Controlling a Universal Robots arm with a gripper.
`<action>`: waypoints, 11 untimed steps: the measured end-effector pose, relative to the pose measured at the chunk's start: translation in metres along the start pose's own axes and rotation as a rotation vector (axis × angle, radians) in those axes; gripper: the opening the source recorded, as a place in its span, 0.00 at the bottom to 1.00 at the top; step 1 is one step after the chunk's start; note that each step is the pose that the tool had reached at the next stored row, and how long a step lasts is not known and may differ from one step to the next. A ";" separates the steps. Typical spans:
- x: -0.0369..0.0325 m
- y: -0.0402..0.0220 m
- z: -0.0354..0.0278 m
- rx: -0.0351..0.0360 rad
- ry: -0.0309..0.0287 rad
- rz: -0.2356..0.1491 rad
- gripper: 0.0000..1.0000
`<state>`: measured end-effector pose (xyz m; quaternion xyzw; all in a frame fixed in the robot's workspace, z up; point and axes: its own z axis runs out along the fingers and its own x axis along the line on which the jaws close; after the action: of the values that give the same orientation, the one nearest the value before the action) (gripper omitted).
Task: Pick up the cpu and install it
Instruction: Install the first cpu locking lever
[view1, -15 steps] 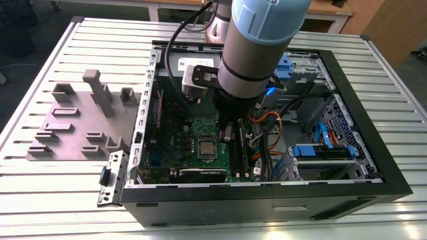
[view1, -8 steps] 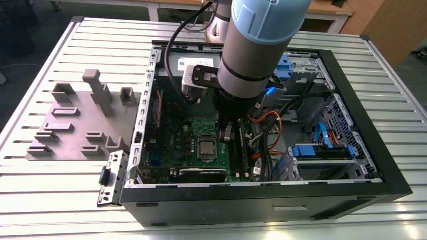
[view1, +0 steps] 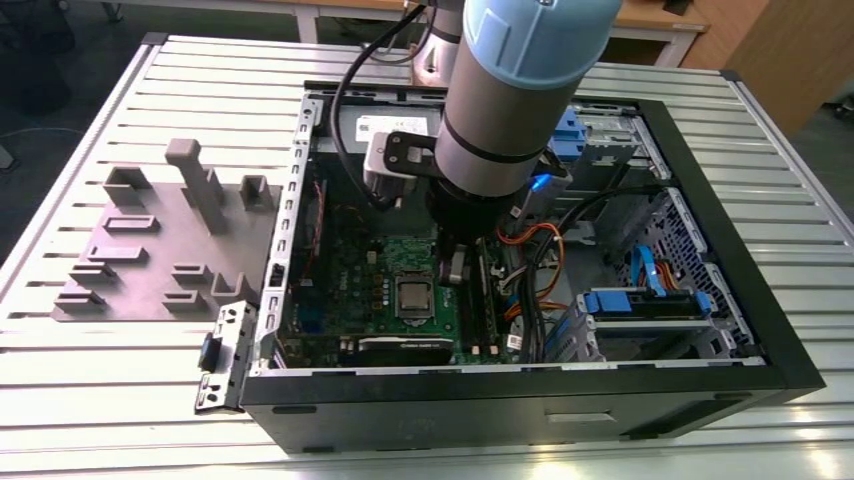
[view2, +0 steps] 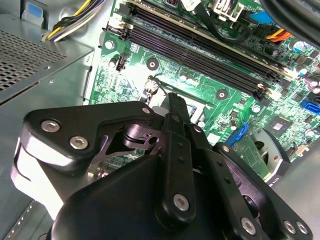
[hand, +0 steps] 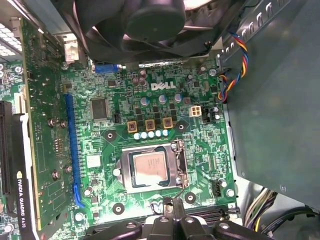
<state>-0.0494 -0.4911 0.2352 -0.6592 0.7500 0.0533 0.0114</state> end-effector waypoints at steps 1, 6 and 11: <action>0.0000 0.0000 0.0000 -0.0004 0.0008 -0.005 0.11; 0.0001 -0.0002 0.0008 -0.0008 0.0108 -0.022 0.11; 0.0004 -0.0002 0.0017 0.0001 0.0190 -0.023 0.11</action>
<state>-0.0494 -0.4913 0.2334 -0.6681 0.7426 0.0469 0.0049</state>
